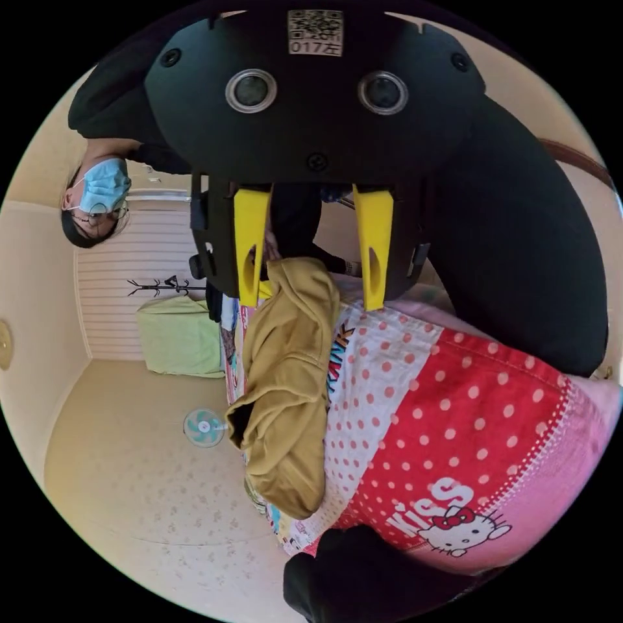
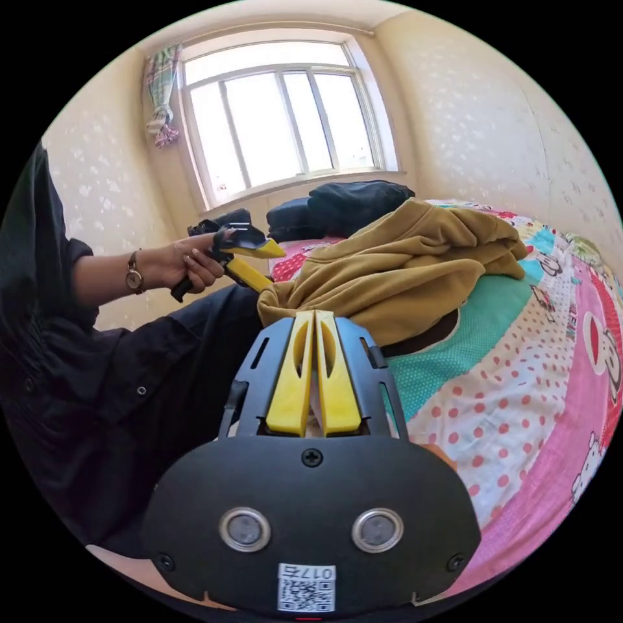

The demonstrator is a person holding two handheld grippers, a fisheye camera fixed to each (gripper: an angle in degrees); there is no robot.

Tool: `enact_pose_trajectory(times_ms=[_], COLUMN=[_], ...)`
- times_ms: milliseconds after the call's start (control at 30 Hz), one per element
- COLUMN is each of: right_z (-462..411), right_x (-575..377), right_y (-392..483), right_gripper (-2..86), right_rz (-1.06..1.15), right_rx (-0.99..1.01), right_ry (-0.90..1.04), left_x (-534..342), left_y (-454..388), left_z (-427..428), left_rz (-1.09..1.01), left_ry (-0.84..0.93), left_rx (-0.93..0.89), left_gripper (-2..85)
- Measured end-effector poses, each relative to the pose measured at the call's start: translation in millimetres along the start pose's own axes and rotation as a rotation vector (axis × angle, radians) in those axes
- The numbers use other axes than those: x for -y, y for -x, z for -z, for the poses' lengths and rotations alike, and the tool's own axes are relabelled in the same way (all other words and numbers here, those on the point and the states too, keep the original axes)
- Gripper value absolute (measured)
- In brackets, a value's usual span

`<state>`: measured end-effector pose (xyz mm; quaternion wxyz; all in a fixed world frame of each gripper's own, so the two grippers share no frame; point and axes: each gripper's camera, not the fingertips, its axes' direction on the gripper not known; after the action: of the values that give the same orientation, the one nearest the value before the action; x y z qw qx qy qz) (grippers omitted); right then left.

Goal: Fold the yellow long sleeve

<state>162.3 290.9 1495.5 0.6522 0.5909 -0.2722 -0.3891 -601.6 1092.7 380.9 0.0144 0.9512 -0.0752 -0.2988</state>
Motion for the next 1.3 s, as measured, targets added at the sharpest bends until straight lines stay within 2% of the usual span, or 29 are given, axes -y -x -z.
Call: enact_pose_trajectory(times_ms=[100,200,233,267,367,433,533,600,767,900,967,1000,1033,1067,1100,1133,1200,1267,1300], right_z=[6,11,15,20,41,56,83,102,146,128,70,50,10,-21,-31,-30,5,83,104], right_x=[-3,-11,-17,-25,-44,-45,-31,-16,49,100,133,140,151,160,163,166,170,187,194], right_y=[-24,-51,-61,-69,-79,-74,-54,-38,32,67,79,81,86,91,92,95,93,84,84], right_gripper=[0.4,0.4,0.4,0.4,0.5,0.7,1.2,1.8,8.2,14.9,16.0,12.7,6.2,5.1,4.6,4.1,3.6,3.3,3.2], right_rz=[-0.152,-0.29,-0.325,-0.349,-0.4,-0.403,-0.338,-0.285,-0.073,0.037,0.083,0.086,0.092,0.071,0.051,0.044,0.016,-0.004,-0.01], right_rx=[0.177,0.427,0.528,0.612,0.633,0.525,0.37,0.293,0.106,0.103,0.255,0.329,0.521,0.762,0.861,0.933,0.772,0.585,0.528], right_ry=[-0.077,-0.2,-0.285,-0.383,-0.6,-0.648,-0.636,-0.633,-0.712,-0.697,-0.489,-0.402,-0.202,-0.009,0.04,0.012,-0.149,-0.347,-0.382], left_x=[-13,-21,-27,-35,-53,-72,-126,-161,-234,-272,-290,-294,-301,-309,-313,-323,-338,-361,-365], left_y=[4,16,18,15,-21,-57,-107,-122,-111,-97,-84,-81,-74,-66,-62,-54,-43,-31,-29], left_z=[-5,-23,-27,-22,12,49,117,146,193,186,172,170,168,171,174,184,205,235,241], left_rz=[-0.009,0.008,0.001,-0.041,-0.275,-0.463,-0.756,-0.889,-1.087,-1.126,-1.114,-1.11,-1.093,-1.063,-1.053,-1.054,-1.067,-1.065,-1.051], left_ry=[-0.068,-0.065,-0.058,-0.07,-0.051,-0.062,-0.134,-0.16,-0.191,-0.169,-0.131,-0.124,-0.12,-0.132,-0.143,-0.167,-0.203,-0.292,-0.313], left_rx=[0.057,0.043,-0.034,-0.185,-0.555,-0.543,-0.431,-0.426,-0.687,-0.77,-0.918,-0.949,-0.991,-0.98,-0.965,-0.967,-0.983,-0.877,-0.834], left_gripper=[20.6,8.3,4.3,4.1,3.9,3.9,3.7,3.7,3.3,3.1,3.1,3.0,3.0,2.9,2.9,2.9,2.8,2.9,2.9])
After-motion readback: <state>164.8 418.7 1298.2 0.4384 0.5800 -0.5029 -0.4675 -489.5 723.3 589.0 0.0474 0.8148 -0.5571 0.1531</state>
